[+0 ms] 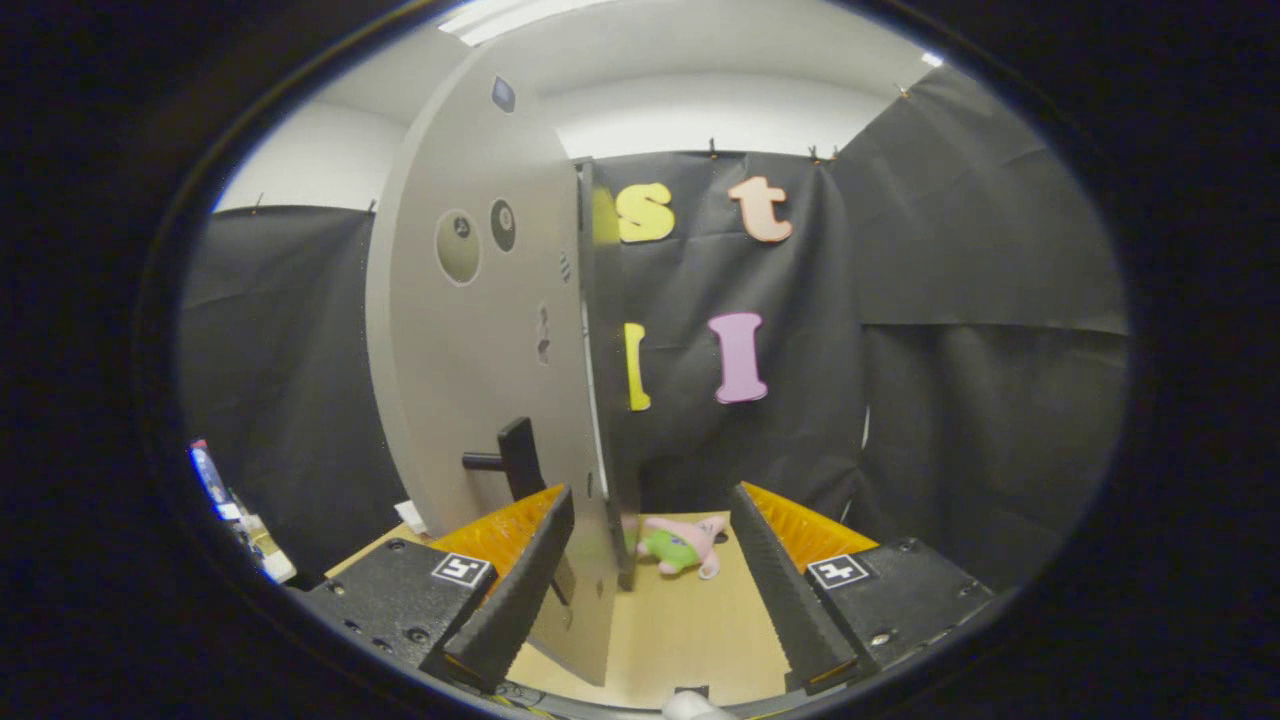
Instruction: Open the shoe cabinet door, grab the shoes and put them into the shoe cabinet, then close the shoe cabinet door.
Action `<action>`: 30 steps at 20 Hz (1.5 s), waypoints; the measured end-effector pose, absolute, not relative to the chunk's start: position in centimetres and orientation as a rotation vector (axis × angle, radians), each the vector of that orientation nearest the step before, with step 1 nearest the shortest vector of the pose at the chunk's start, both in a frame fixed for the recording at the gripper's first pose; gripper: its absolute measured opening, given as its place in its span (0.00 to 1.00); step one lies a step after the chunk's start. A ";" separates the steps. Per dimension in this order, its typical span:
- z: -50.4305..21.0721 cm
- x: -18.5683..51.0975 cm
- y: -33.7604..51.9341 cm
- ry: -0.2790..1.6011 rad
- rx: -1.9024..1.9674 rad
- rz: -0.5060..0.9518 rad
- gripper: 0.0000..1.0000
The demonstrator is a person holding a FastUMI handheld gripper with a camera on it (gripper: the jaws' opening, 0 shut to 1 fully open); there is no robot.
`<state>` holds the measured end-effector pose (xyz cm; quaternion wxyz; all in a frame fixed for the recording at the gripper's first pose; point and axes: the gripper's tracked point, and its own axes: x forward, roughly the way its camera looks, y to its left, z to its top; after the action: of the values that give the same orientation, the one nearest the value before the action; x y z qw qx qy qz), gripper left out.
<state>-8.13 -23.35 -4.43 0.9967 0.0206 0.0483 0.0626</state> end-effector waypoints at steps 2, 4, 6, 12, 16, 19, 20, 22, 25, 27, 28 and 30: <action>-4.3 -8.0 -23.3 0.090 0.025 0.139 0.98; -4.4 -8.0 -22.7 0.094 0.024 0.155 0.97; -4.4 -8.1 -22.5 0.095 0.025 0.160 0.97; -4.4 -8.8 -19.2 0.096 0.010 0.154 0.96; -4.8 -9.1 -15.2 0.106 0.038 0.141 0.96; -4.4 -8.8 -13.2 0.085 0.014 0.069 0.96; -4.4 -8.7 -12.4 0.079 0.014 0.056 0.96; -4.7 -8.3 -10.2 0.082 0.037 0.058 0.96; -5.3 -7.4 -6.6 0.091 0.045 0.082 0.96; -5.3 -6.7 -4.4 0.088 0.032 0.096 0.96; -5.4 -6.1 -3.0 0.089 0.028 0.106 0.96; -6.2 -4.9 -0.4 0.104 0.026 0.138 0.96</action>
<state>-4.92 -0.37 -6.17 0.9962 0.0131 0.0518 0.0689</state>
